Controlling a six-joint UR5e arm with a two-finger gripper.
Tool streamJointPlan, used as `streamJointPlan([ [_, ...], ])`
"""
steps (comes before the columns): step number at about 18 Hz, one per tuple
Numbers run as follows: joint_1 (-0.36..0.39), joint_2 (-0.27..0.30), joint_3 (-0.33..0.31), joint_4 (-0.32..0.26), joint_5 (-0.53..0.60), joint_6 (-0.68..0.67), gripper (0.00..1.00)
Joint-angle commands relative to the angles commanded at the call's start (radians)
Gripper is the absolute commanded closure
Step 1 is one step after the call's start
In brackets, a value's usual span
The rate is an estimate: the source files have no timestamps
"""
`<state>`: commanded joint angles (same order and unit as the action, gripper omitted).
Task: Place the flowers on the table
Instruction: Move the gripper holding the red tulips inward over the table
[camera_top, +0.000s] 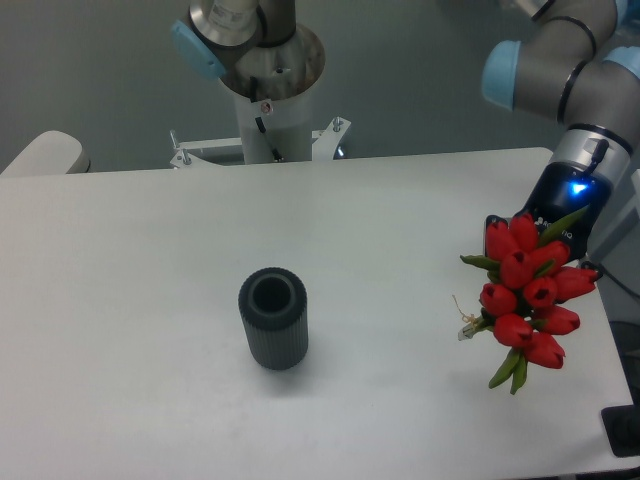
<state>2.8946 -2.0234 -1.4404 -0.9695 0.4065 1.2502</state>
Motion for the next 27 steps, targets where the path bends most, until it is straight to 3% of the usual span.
streamJointPlan([
  [13, -0.015, 0.008, 0.006, 0.0, 0.054, 0.002, 0.66],
  [20, -0.049, 0.046, -0.014, 0.0, 0.24, 0.009, 0.66],
  [27, -0.15, 0.081, -0.011, 0.0, 0.635, 0.0, 0.66],
])
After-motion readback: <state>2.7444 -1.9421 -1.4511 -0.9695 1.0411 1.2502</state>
